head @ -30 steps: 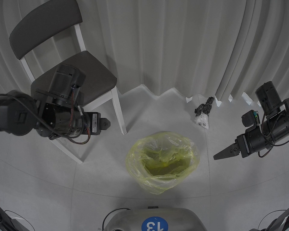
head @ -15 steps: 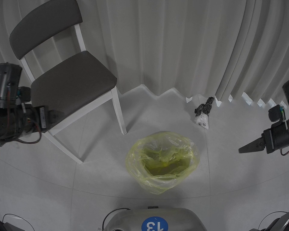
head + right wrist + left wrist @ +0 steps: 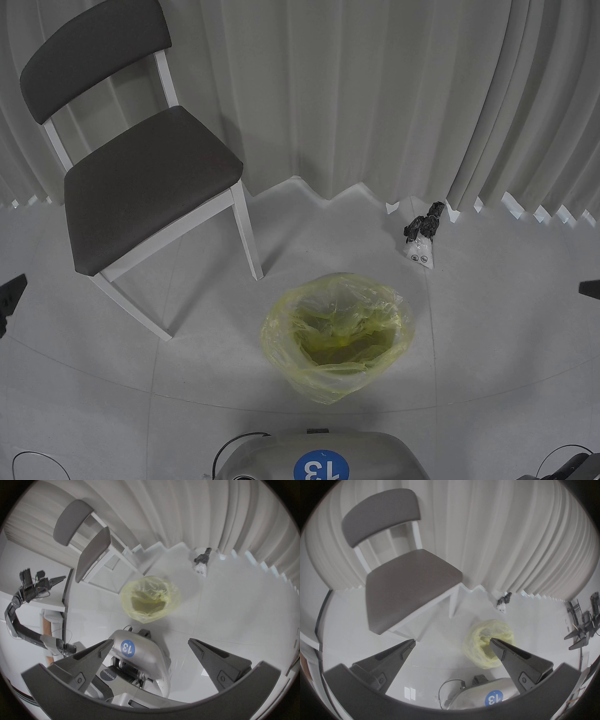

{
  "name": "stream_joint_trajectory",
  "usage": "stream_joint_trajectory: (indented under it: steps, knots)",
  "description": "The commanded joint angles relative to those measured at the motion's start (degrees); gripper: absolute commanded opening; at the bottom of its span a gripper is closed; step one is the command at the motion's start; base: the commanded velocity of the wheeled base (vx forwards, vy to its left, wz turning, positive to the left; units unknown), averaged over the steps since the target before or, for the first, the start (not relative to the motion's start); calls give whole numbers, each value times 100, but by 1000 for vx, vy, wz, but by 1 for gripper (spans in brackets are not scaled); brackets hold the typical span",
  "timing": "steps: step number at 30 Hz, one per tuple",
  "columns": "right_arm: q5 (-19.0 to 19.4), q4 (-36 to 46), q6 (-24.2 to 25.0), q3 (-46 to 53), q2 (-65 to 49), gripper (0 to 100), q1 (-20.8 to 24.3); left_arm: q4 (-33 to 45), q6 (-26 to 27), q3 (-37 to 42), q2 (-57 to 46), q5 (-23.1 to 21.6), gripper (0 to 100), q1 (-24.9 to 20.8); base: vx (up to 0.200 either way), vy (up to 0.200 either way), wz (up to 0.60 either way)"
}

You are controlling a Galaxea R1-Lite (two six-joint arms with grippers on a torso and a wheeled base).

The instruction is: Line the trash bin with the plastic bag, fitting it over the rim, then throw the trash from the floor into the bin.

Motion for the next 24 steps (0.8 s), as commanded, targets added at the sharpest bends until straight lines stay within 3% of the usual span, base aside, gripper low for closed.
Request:
stream_joint_trajectory:
  steps: [1, 4, 10, 14, 18, 22, 24]
  knots:
    - [123, 1, 188, 821, -2305, 100, -67, 202, 568, 1282, -2417, 250, 100, 125, 0, 0, 0]
    - [123, 27, 224, 1094, -3035, 100, -67, 448, 884, 1396, -3023, 250, 100, 117, 0, 0, 0]
    - [114, 27, 320, 1770, -4502, 100, -129, 957, 937, 1440, -4060, 241, 100, 213, 0, 0, 0]
    - [96, 62, 259, 2553, -5452, 100, -305, 852, 515, 1449, -4087, 188, 100, 292, 0, 0, 0]
    - [-317, -78, 118, 2974, -5452, 100, -331, 413, 357, 1967, -4087, 171, 100, 292, 0, 0, 0]
    - [-554, -623, -532, 3713, -5452, 100, -331, -414, 269, 2565, -4087, 347, 100, 301, 0, 0, 0]
    - [-1055, -1274, -813, 4170, -5452, 100, -331, -818, 234, 2715, -4087, 566, 100, 301, 0, 0, 0]
